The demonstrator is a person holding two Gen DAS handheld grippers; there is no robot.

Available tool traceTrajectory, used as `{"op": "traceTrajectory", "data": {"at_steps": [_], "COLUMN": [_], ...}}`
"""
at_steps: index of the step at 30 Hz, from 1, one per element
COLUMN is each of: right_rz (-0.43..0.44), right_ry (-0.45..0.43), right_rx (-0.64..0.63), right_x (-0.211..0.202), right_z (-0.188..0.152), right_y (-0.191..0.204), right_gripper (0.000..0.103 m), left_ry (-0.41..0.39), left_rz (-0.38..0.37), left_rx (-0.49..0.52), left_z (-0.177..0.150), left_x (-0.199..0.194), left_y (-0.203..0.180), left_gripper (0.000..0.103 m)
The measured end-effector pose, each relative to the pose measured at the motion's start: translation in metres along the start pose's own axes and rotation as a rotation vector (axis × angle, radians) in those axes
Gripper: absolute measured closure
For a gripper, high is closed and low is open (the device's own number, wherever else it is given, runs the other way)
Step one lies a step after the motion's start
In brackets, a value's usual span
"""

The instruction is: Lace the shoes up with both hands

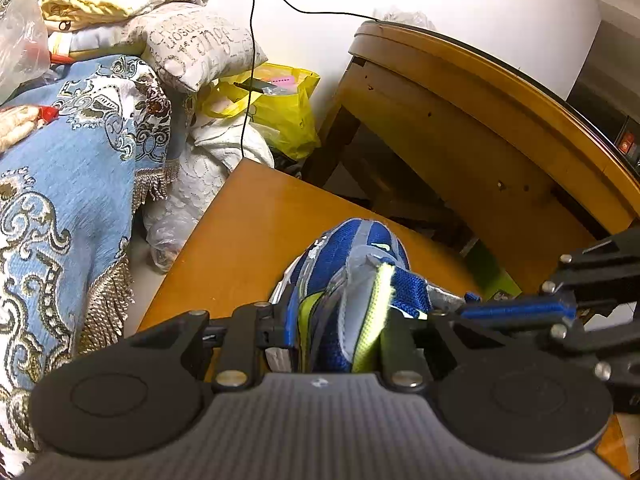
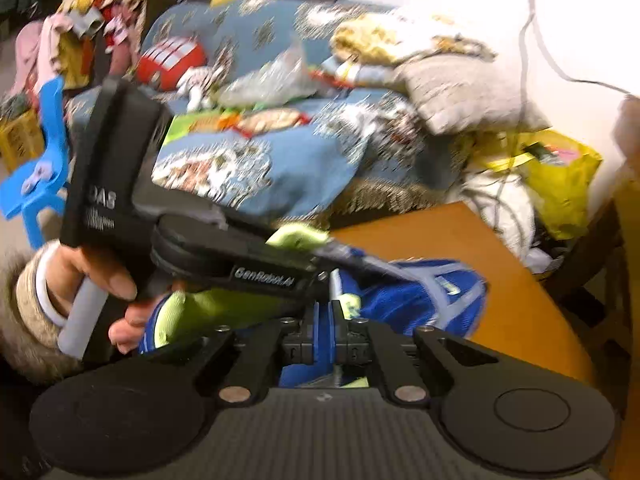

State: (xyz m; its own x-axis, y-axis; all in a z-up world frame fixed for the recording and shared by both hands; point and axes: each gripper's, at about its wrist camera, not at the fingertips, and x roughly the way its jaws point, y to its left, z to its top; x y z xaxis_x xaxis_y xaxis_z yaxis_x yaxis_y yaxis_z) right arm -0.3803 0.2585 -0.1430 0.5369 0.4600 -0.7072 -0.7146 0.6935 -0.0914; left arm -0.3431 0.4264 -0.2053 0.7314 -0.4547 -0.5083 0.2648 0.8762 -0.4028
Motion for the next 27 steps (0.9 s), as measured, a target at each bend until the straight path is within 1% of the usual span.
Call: {"op": "traceTrajectory", "data": {"at_steps": [2,3,6,9,11,14,17,19,23,27], "right_rz": [-0.027,-0.035,-0.05,-0.05,-0.057,-0.068,-0.068,-0.059,-0.051,-0.023], "right_ry": [0.004,0.014,0.036,0.029,0.02,0.016,0.028,0.044,0.076,0.119], "right_rx": [0.014,0.02,0.023,0.027,0.006,-0.037,-0.062,-0.083,-0.135,-0.215], "right_x": [0.001,0.004,0.018,0.027,0.028,0.028,0.031,0.034,0.041,0.046], "right_z": [0.001,0.001,0.0,-0.003,-0.005,-0.008,-0.011,-0.012,-0.011,-0.008], "right_y": [-0.002,-0.003,-0.002,-0.001,0.003,0.01,0.013,0.017,0.023,0.027], "right_gripper": [0.098,0.095,0.09,0.089,0.09,0.09,0.09,0.09,0.09,0.09], "left_ry": [0.0,-0.001,-0.004,-0.002,0.001,0.01,0.017,0.021,0.034,0.058], "left_rz": [0.001,0.002,0.009,0.014,0.012,-0.006,-0.026,-0.031,-0.018,0.019], "left_rx": [0.002,0.004,0.013,0.016,0.01,-0.029,-0.059,-0.06,-0.008,0.081], "left_z": [0.0,0.0,-0.001,-0.002,-0.001,0.0,0.0,0.0,0.001,0.002], "left_x": [0.0,0.0,-0.001,-0.002,-0.003,-0.002,-0.001,-0.001,-0.003,-0.007], "left_y": [0.0,0.0,0.0,0.002,0.004,0.007,0.009,0.009,0.006,0.0], "left_gripper": [0.08,0.08,0.078,0.075,0.075,0.076,0.077,0.077,0.077,0.076]}}
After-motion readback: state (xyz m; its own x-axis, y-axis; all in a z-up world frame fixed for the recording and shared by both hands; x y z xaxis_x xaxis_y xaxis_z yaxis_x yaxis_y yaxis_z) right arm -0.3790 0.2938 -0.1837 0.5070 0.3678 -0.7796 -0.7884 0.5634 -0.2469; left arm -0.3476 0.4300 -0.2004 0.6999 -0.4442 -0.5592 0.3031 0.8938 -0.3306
